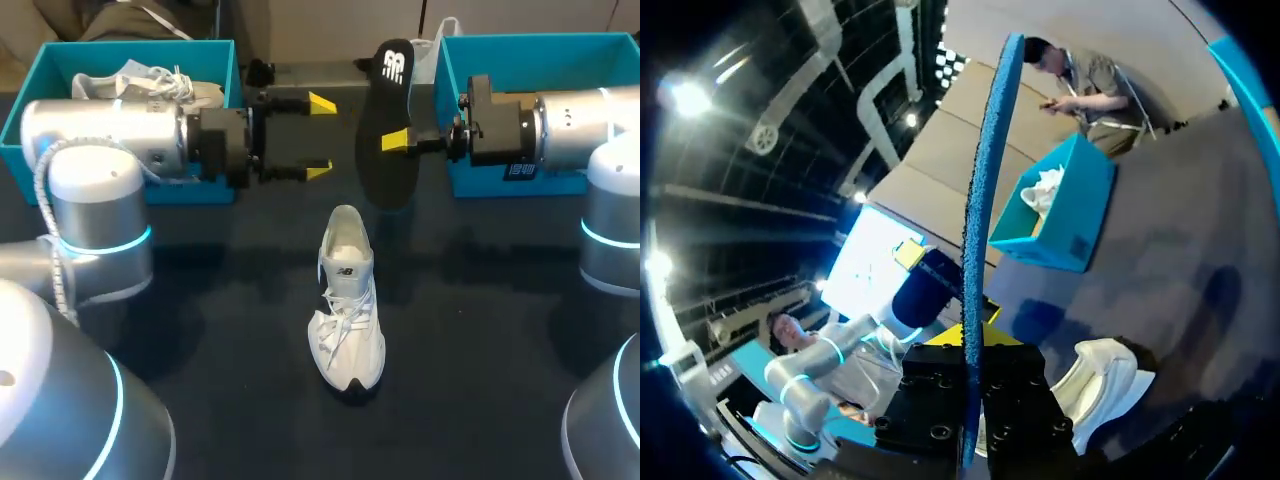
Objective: Take the shoe out of the shoebox, open the shoe tongue, remove and reinsert the insole, then place the shoe into the shoebox
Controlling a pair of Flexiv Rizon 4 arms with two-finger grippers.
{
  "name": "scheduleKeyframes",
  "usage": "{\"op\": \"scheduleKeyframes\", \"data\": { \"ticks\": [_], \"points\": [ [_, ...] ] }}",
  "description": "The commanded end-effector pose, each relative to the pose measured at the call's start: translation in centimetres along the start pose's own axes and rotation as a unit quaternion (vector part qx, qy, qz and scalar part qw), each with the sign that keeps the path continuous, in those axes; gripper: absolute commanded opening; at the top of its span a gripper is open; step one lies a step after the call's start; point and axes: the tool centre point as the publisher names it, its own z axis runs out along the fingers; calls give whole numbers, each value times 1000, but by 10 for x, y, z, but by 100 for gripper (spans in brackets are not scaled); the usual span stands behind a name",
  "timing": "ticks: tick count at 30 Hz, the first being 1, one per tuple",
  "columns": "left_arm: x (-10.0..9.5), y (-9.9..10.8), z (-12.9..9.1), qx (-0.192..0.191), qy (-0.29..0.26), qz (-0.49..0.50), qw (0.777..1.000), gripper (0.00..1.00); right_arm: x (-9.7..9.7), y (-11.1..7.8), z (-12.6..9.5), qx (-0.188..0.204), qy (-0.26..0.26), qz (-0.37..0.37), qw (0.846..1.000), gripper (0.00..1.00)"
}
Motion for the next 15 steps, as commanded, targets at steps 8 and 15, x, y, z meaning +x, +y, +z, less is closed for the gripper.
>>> {"op": "scheduleKeyframes", "data": {
  "ticks": [8, 15],
  "points": [
    [16, -4, -24, -56, 79, -201, 975, 100, 6, 8, 4, -12, -13, -111, 994, 0],
    [35, -3, -30, -105, 117, -337, 928, 100, 10, 9, 5, -23, 5, -186, 982, 0]
  ]
}}
